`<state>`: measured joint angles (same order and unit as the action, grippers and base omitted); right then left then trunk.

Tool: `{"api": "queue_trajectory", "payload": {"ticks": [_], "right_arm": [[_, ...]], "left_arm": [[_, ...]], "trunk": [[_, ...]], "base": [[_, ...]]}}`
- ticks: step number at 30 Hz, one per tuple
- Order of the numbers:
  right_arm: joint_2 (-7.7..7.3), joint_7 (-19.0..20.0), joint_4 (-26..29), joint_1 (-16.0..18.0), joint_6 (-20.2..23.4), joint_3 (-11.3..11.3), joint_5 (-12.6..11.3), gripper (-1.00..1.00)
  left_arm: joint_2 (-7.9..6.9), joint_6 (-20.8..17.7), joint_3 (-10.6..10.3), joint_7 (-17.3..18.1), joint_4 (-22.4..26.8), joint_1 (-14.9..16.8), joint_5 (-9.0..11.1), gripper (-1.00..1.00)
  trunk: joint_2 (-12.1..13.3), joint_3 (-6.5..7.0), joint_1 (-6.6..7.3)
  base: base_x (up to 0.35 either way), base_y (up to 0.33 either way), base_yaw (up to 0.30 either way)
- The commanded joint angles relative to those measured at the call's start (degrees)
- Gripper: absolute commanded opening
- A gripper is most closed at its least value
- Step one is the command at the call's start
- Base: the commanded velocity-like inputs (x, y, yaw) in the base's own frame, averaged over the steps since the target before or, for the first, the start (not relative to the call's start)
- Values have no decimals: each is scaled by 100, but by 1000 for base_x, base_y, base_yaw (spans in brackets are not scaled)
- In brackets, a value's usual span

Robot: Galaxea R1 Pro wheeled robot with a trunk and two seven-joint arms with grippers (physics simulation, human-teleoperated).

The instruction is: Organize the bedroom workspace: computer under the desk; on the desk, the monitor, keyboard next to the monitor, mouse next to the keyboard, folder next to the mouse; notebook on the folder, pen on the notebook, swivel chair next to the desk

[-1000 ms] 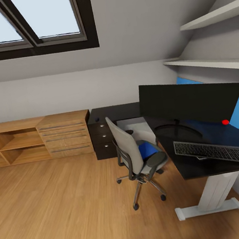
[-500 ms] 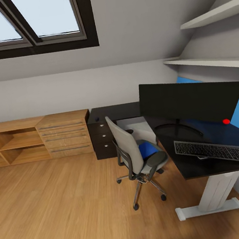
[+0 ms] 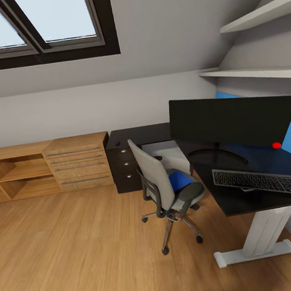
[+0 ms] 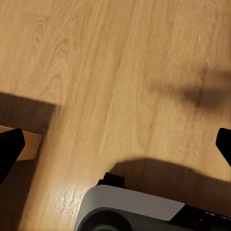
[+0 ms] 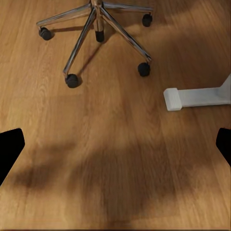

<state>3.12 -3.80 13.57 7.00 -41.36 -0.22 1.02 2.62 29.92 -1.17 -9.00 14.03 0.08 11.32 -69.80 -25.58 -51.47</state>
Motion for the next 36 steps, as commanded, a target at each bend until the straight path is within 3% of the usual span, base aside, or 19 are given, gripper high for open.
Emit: {"api": "queue_trajectory", "payload": {"ticks": [1,31,36], "right_arm": [[2,-31,-21,3,-13,-4,12,100],[4,-32,-56,3,-12,-4,12,100],[4,-33,-56,3,-12,-4,12,100]], "left_arm": [[-1,14,-15,-14,3,1,28,100],[-9,22,-6,-15,29,1,28,100],[-11,22,-6,-14,30,1,28,100]], "trunk": [[-45,-24,-23],[-1248,-562,-682],[-1449,-652,-791]], "base": [[0,0,0],[-1,0,0],[-217,0,0]]}}
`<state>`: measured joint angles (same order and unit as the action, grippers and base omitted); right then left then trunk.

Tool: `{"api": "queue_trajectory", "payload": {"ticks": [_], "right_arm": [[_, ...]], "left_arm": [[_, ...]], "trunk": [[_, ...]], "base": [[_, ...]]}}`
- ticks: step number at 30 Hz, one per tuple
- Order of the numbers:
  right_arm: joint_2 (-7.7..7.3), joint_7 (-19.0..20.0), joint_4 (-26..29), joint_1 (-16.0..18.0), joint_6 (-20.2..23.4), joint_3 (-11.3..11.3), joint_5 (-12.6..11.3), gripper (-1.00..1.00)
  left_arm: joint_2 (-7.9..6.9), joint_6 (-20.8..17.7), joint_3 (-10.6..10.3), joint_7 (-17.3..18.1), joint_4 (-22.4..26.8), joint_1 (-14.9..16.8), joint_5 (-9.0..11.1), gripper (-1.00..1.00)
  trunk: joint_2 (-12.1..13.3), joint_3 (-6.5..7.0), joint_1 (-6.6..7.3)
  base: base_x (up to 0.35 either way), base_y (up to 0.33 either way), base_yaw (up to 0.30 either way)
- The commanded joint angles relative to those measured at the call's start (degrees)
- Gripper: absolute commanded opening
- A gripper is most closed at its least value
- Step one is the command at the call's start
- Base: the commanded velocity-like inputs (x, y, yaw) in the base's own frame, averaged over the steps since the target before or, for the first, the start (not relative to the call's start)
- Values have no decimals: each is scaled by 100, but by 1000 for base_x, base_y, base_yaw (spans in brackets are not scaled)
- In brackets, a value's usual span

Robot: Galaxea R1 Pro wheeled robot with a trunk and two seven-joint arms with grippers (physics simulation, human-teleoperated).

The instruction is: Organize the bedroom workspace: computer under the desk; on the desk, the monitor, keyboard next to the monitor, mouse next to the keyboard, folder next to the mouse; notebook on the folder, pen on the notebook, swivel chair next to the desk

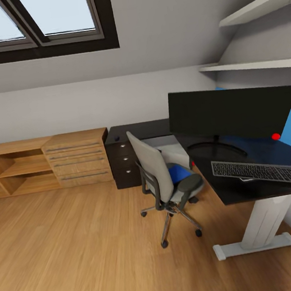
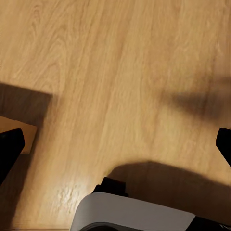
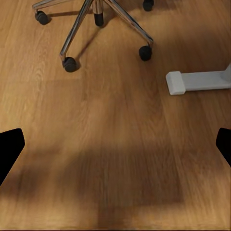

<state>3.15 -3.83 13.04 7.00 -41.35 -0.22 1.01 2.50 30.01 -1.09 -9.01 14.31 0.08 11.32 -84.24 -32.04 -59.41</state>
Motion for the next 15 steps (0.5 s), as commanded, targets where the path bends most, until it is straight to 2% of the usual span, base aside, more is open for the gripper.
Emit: {"api": "queue_trajectory", "payload": {"ticks": [1,10,15], "right_arm": [[1,-30,-3,3,-14,-5,13,100],[-13,-46,6,3,-52,17,-7,100],[-114,-48,6,3,-57,21,-5,100]], "left_arm": [[-1,14,-14,-13,2,1,29,100],[-16,5,-9,-17,2,1,42,100],[-27,7,0,-21,2,1,47,100]], "trunk": [[-44,-23,-20],[-405,-185,-218],[-606,-275,-328]], "base": [[-134,0,0],[-13,0,0],[0,0,0]]}}
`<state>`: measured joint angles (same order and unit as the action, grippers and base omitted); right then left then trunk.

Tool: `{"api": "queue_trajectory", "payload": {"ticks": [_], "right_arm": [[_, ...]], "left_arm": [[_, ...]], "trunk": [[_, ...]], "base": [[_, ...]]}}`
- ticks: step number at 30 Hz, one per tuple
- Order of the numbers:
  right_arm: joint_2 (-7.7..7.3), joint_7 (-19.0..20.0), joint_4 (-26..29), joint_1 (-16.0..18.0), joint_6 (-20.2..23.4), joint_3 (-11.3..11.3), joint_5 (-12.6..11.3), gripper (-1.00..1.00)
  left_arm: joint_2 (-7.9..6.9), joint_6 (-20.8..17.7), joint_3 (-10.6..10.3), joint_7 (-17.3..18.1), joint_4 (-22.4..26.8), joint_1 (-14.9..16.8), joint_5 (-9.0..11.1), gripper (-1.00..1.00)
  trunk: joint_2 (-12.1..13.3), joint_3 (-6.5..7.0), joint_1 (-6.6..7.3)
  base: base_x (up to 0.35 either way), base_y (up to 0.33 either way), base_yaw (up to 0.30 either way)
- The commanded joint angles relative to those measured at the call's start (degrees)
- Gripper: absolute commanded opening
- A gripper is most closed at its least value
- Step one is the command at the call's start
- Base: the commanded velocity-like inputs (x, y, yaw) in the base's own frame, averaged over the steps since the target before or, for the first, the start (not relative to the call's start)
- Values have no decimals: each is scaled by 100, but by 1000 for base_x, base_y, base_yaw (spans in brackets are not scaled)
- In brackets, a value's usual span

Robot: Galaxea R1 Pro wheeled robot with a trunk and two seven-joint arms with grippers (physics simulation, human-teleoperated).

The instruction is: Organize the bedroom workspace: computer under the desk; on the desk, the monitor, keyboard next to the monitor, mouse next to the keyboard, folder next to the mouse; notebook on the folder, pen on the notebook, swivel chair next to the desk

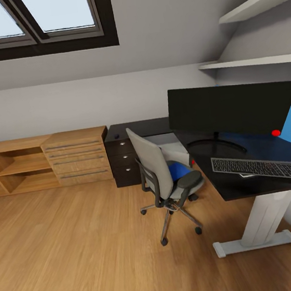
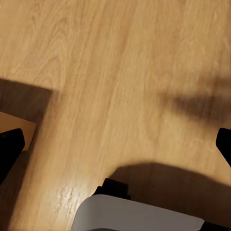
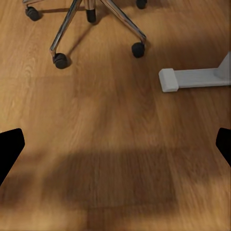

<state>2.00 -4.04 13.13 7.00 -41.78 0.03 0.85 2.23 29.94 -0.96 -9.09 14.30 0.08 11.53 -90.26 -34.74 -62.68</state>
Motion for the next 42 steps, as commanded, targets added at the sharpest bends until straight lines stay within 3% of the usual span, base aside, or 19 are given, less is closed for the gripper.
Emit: {"api": "queue_trajectory", "payload": {"ticks": [1,21,39,42], "right_arm": [[-11,-27,-3,3,-11,-3,12,100],[-33,-27,6,3,-16,-3,21,100],[-29,-30,20,3,-17,-3,18,100],[-32,-28,57,3,-22,-3,17,100]], "left_arm": [[-2,13,-12,-13,3,1,28,100],[14,20,-9,-23,3,1,25,100],[17,23,-7,-18,3,1,25,100],[18,19,-9,6,199,1,23,100]], "trunk": [[-44,-23,-22],[-846,-382,-462],[-1568,-706,-857],[-1688,-759,-923]], "base": [[0,0,0],[0,0,1],[0,0,115],[0,0,1]]}}
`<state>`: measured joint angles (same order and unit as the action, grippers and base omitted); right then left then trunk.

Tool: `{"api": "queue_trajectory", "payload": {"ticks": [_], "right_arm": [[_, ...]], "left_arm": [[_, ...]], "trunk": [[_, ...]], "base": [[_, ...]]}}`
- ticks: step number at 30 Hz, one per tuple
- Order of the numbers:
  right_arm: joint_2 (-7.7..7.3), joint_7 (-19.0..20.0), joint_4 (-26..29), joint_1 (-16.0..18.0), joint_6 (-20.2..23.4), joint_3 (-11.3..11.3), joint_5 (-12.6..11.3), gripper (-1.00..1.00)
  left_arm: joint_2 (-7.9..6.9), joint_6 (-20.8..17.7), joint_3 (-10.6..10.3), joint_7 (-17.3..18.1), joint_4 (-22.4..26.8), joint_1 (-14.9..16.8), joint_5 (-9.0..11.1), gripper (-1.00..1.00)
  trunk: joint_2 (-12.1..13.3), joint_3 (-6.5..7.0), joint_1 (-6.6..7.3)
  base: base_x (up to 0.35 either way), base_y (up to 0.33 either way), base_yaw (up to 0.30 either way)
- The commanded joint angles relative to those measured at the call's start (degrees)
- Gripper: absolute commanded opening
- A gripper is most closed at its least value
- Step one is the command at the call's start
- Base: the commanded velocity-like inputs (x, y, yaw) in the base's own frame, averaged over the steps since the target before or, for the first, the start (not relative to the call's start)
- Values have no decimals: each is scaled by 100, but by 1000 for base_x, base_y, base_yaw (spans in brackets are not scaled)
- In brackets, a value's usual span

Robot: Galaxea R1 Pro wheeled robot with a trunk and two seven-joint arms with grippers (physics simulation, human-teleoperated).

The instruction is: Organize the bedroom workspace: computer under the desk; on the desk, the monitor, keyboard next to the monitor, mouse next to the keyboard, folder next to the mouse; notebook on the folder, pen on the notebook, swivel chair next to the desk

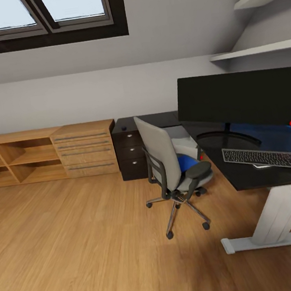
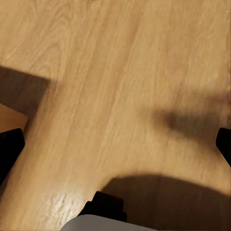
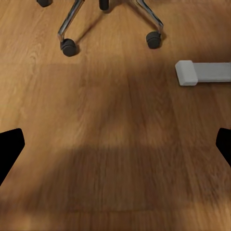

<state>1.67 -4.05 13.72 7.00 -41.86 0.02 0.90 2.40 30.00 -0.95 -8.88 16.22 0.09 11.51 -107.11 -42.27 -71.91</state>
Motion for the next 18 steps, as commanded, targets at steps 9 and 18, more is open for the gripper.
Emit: {"api": "queue_trajectory", "payload": {"ticks": [9,18], "right_arm": [[16,-182,583,315,236,14,-13,100],[17,-722,654,2237,1895,38,-171,100]], "left_arm": [[15,-1513,-13,-151,1966,0,10,100],[335,-5257,-64,-467,6024,23,23,100]], "trunk": [[-365,-167,-198],[-725,-329,-395]], "base": [[0,0,0],[0,0,0]]}}
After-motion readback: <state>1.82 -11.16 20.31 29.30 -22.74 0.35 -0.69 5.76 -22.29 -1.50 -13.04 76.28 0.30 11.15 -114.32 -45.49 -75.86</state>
